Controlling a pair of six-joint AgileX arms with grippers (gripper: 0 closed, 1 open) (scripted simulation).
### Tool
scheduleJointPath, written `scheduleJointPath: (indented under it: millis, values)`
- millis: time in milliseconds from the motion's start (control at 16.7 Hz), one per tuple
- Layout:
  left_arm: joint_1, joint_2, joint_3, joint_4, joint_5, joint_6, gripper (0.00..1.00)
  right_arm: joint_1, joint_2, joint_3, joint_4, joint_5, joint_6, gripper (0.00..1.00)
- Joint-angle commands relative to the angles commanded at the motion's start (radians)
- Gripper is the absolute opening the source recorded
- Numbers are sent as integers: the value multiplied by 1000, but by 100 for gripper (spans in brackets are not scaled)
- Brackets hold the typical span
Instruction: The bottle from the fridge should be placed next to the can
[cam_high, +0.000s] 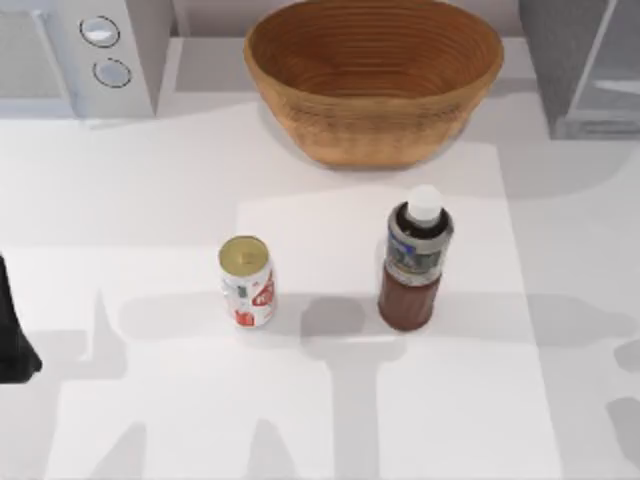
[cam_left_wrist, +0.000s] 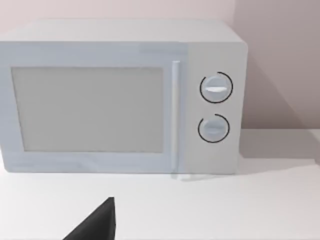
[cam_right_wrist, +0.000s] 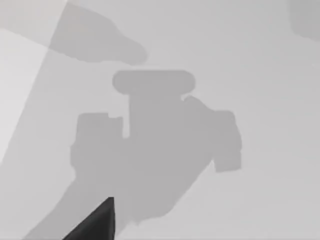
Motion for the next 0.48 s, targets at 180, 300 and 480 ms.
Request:
scheduleJointPath:
  millis: [180,300,480]
  values:
    - [0,0,0,0,0,0,100,-307,334,101,-4,-145,-385,100]
    - [0,0,0,0,0,0,100,-494,565,160,-3,-231,-614,100]
    - [0,0,0,0,0,0,100,-728,874,236,-4,-337,-891,100]
